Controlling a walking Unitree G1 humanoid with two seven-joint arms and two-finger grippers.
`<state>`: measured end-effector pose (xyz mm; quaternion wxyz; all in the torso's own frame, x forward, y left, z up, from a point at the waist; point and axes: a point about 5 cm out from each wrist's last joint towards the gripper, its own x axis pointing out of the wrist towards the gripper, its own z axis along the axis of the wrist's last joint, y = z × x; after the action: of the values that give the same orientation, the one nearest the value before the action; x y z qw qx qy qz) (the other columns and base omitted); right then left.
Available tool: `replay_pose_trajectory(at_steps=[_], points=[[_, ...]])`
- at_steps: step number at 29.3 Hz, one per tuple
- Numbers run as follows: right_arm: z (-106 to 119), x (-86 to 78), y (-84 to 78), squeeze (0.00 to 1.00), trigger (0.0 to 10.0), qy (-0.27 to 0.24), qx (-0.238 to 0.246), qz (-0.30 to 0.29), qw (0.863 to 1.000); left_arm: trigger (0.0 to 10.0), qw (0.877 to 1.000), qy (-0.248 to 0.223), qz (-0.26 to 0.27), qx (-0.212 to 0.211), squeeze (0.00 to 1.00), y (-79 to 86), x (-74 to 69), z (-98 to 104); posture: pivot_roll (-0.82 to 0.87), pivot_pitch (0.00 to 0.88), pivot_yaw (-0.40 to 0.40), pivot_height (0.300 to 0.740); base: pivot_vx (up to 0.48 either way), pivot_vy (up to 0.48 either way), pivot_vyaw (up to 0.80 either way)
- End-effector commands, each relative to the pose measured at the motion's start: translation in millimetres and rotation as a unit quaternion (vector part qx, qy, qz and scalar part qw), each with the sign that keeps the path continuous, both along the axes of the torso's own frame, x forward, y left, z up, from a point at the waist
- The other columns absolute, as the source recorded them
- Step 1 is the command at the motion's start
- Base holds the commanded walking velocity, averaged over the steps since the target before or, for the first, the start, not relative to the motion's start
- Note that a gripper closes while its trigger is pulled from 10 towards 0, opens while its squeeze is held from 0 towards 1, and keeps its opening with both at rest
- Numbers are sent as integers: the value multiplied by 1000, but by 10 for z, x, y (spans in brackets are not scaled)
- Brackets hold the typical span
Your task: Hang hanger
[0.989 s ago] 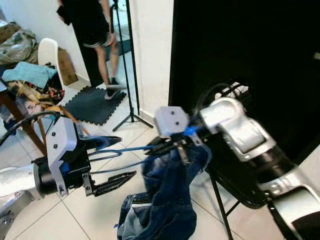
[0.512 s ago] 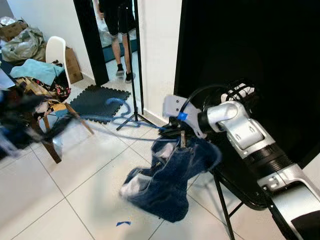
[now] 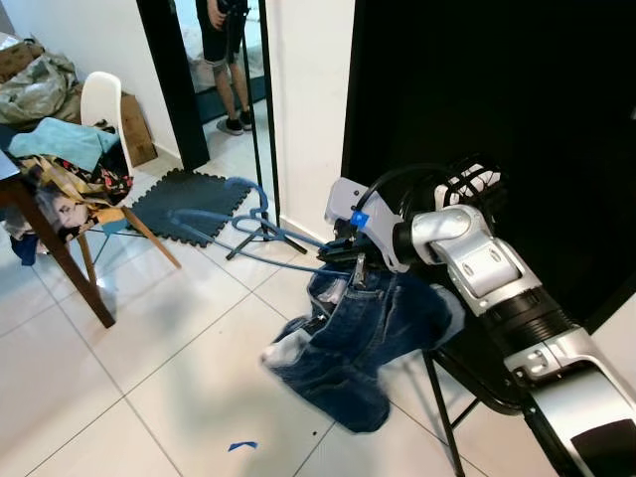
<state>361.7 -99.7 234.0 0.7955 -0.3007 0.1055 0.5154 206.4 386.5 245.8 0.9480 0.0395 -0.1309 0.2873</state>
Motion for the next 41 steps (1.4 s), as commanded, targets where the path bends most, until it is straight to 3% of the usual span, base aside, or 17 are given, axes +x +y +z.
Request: replay_pose_trajectory(at_steps=[1,4,5,9,11,13,18,19,26,33,41], points=[[148,33,21,0,10000,-17,36,-26,999,10000,999,-2,33,-6,0,-16,-73,-78,-43,54,8,740,469,0,0],[153,56,62,0,10000,-12,58,-42,997,10000,999,5,39,-8,0,-60,-97,-146,-36,54,5,740,471,0,0],[163,81,134,0,10000,-7,87,-57,995,10000,999,12,37,-9,0,-138,-76,-220,-27,52,3,740,469,0,0],[169,85,162,0,10000,-7,96,-59,994,10000,999,12,37,-10,0,-169,-52,-239,-27,52,3,740,469,0,0],[188,67,214,0,10000,-7,104,-50,993,10000,1000,14,28,-4,0,-246,12,-252,-27,47,3,740,472,0,0],[214,-11,321,0,10000,-13,107,-12,994,10000,1000,13,10,7,0,-441,165,-284,-33,47,7,740,469,0,0],[219,-50,357,0,10000,-16,106,3,994,10000,1000,11,5,7,0,-516,213,-296,-33,46,6,740,469,0,0],[222,-91,385,0,10000,-23,98,21,995,10000,1000,10,-1,9,0,-594,251,-303,-30,44,5,740,469,0,794],[261,-161,458,0,10000,-33,92,51,994,10000,1000,2,6,27,0,-635,253,-233,-25,44,0,740,469,0,794],[283,-111,482,0,10000,-41,96,29,994,10000,998,-9,20,60,0,-556,199,-72,-12,42,-5,740,469,0,794],[294,-91,483,0,10000,-43,109,3,993,10000,996,-16,-3,85,0,-699,258,-8,-12,41,-2,740,469,0,700]])
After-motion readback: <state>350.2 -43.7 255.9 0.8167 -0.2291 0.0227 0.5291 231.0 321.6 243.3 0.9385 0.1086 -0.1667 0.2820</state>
